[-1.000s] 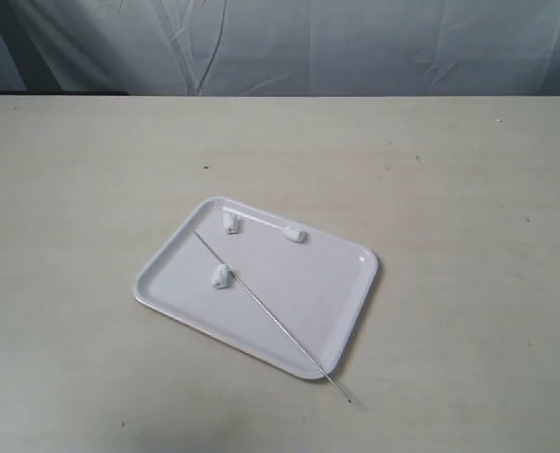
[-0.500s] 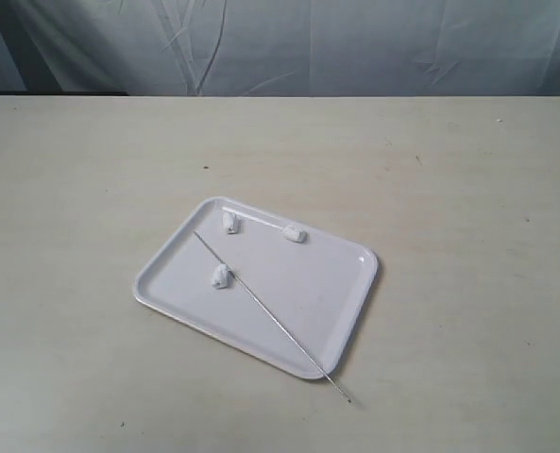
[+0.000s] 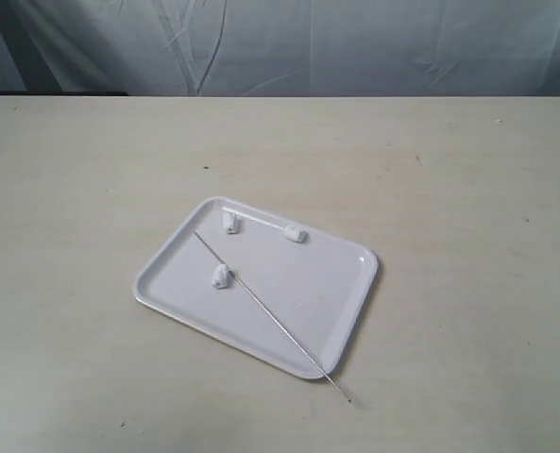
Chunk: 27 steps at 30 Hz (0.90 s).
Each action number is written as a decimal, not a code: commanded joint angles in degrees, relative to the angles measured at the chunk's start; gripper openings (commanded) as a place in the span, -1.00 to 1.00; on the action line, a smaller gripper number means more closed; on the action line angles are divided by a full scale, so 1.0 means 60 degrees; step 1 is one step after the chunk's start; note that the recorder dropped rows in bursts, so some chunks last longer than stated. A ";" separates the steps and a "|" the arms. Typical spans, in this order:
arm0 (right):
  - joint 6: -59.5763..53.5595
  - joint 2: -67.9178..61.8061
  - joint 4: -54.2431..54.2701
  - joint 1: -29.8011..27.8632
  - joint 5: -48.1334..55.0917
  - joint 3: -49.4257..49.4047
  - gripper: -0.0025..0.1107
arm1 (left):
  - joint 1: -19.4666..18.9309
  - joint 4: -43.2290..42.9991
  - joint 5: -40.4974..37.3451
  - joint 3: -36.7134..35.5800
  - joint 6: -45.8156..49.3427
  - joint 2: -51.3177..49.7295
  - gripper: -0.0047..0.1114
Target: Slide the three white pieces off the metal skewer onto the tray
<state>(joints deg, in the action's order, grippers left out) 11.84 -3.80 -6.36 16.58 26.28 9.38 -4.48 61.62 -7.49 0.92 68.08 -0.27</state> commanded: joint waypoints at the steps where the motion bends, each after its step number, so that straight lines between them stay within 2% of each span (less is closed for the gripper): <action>1: -0.1606 0.0633 0.1405 -0.1127 -0.1199 -0.1062 -0.59 | -0.0022 -0.1518 -0.1263 -0.0154 -0.0079 0.0044 -0.92; 3: -0.2152 0.0633 0.1794 -0.1828 -0.1306 -0.1409 -0.59 | -0.0022 -0.2186 -0.1950 -0.0154 -0.0344 0.0044 -0.92; 5: -0.2836 0.0633 0.2727 -0.2388 -0.1107 -0.1563 -0.59 | -0.0022 -0.2589 -0.1981 -0.0154 -0.1410 0.0044 -0.92; 8: -0.3276 0.0633 0.3064 -0.2874 -0.0841 -0.1563 -0.59 | -0.0022 -0.4501 -0.1998 -0.0154 -0.4537 0.0044 -0.92; 10: -0.3300 0.0633 0.3028 -0.3085 -0.0841 -0.1563 -0.59 | -0.0022 -0.6521 -0.1969 -0.0154 -0.7866 0.0044 -0.92; 12: -0.3300 0.0633 0.3008 -0.3403 -0.0764 -0.1563 -0.59 | -0.0022 -0.7990 -0.2013 -0.0154 -0.9908 0.0044 -0.92; 27: -0.3053 0.0633 0.2825 -0.3529 -0.0635 -0.1563 -0.59 | -0.0022 -0.9995 -0.1853 -0.0154 -1.1347 0.0044 -0.92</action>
<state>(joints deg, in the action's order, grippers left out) -6.75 -0.36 12.00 -4.31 21.88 0.24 -4.48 3.28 -19.55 0.28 0.80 -0.27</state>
